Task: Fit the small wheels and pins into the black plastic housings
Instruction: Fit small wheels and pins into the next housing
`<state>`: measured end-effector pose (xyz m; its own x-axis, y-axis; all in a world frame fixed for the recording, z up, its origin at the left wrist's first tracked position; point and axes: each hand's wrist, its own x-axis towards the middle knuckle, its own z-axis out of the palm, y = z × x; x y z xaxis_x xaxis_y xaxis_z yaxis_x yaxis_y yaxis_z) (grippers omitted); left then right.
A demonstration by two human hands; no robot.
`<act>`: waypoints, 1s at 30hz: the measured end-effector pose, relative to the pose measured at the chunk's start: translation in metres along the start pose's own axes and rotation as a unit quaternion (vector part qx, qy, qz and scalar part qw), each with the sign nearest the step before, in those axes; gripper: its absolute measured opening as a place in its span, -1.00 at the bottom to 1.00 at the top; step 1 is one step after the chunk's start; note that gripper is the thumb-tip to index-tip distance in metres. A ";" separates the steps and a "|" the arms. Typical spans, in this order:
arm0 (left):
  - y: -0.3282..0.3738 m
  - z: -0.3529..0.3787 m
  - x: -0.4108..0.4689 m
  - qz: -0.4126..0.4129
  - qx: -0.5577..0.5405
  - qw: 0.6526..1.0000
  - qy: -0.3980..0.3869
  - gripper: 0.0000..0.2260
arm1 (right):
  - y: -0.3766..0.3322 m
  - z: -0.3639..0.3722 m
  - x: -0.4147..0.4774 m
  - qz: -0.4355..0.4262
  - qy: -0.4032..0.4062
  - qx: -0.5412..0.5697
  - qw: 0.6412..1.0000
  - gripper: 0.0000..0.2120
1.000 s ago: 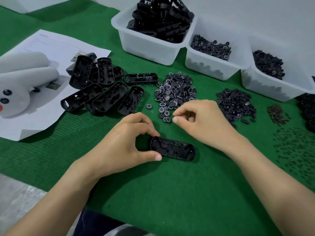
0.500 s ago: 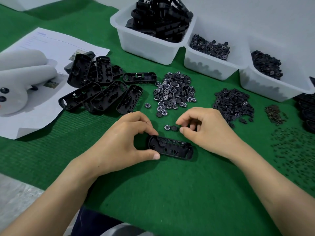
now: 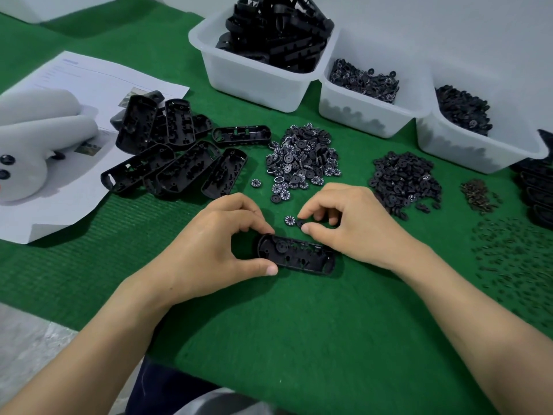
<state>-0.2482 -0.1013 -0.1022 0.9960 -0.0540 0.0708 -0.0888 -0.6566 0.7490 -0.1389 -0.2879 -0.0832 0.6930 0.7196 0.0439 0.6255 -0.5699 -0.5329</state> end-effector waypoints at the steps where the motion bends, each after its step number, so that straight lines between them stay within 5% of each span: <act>1: 0.000 0.000 0.000 0.000 -0.001 1.000 0.000 -0.65 | 0.000 -0.002 -0.001 -0.001 -0.001 0.019 1.000 -0.91; 5: 0.000 0.001 0.000 0.001 -0.003 1.000 0.001 -0.65 | -0.005 -0.007 -0.015 -0.057 -0.035 0.058 0.996 -0.89; 21: 0.001 0.000 0.000 0.000 0.009 1.000 -0.002 -0.62 | -0.014 -0.003 -0.022 -0.195 -0.008 -0.131 0.972 -0.92; 25: 0.000 0.000 0.000 0.004 0.015 1.000 0.000 -0.63 | -0.014 -0.009 -0.014 -0.135 -0.051 -0.060 0.988 -0.89; 30: 0.000 0.001 0.000 0.006 0.011 1.000 -0.001 -0.64 | -0.007 0.001 0.006 -0.047 -0.006 -0.038 0.998 -0.88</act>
<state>-0.2480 -0.1016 -0.1028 0.9948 -0.0632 0.0794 -0.1012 -0.6724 0.7332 -0.1394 -0.2794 -0.0806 0.6261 0.7756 0.0802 0.7131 -0.5280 -0.4613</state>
